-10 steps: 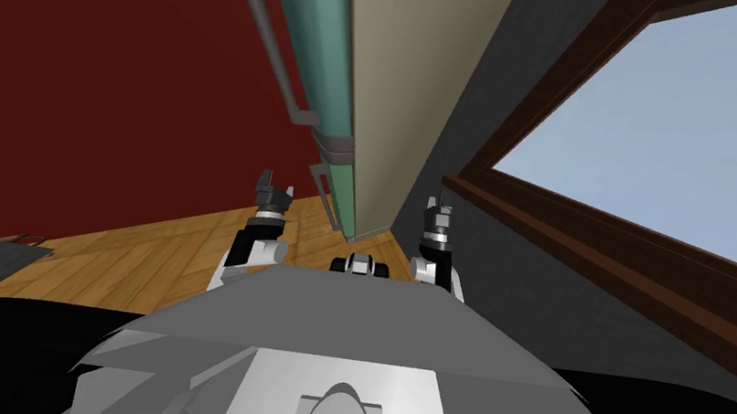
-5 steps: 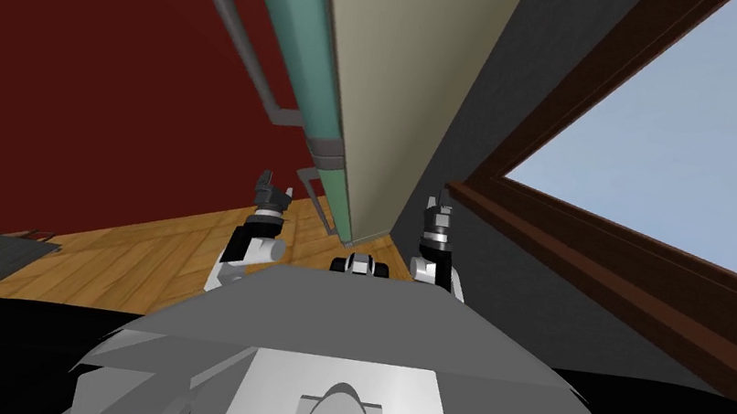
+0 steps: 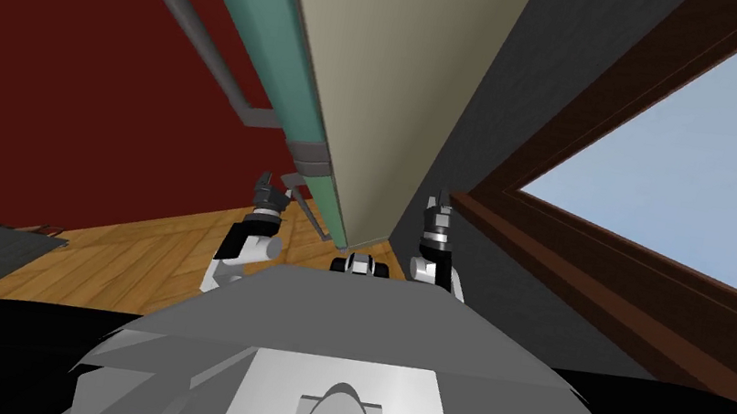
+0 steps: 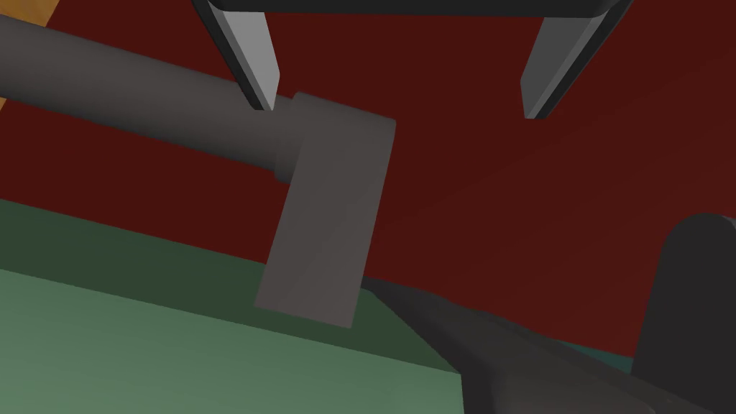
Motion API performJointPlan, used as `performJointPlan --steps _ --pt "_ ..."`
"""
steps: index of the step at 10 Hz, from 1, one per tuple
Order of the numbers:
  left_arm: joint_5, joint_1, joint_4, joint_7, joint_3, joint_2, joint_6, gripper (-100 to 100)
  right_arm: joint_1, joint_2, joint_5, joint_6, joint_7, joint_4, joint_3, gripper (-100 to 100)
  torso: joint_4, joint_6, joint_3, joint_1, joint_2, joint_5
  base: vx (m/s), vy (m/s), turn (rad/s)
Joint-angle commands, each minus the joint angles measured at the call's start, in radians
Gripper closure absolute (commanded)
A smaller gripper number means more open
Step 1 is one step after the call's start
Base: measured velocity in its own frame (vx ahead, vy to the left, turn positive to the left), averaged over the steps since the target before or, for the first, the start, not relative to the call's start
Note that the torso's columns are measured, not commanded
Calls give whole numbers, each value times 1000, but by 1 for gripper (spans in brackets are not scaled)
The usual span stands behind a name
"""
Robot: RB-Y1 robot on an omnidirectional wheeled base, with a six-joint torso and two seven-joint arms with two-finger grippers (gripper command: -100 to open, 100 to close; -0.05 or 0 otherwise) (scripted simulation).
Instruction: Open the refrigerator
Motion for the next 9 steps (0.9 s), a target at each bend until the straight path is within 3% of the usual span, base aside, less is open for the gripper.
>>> performJointPlan --steps 1,5,6,8,9 --pt "20 -10 2 -1 21 -5 55 -100 0 0 0 0 0 0 0 0 -1 5 -3 1 -5 0 117 -119 97" --pt "44 -21 1 -4 46 -18 123 -100 0 0 0 0 0 0 0 0 -8 17 -15 -4 -25 1 107 -83 88" --pt "38 -14 2 -5 54 -14 104 -100 0 0 0 0 0 0 0 0 -10 19 -18 -4 -30 2 15 -28 101" --pt "45 1 -45 0 78 -14 139 -100 0 0 0 0 0 0 0 0 -7 12 -14 3 -23 2 49 13 90" --pt "45 10 -31 -1 77 -13 128 -100 0 0 0 0 0 0 0 0 -5 13 -15 3 -23 1 7 6 76"
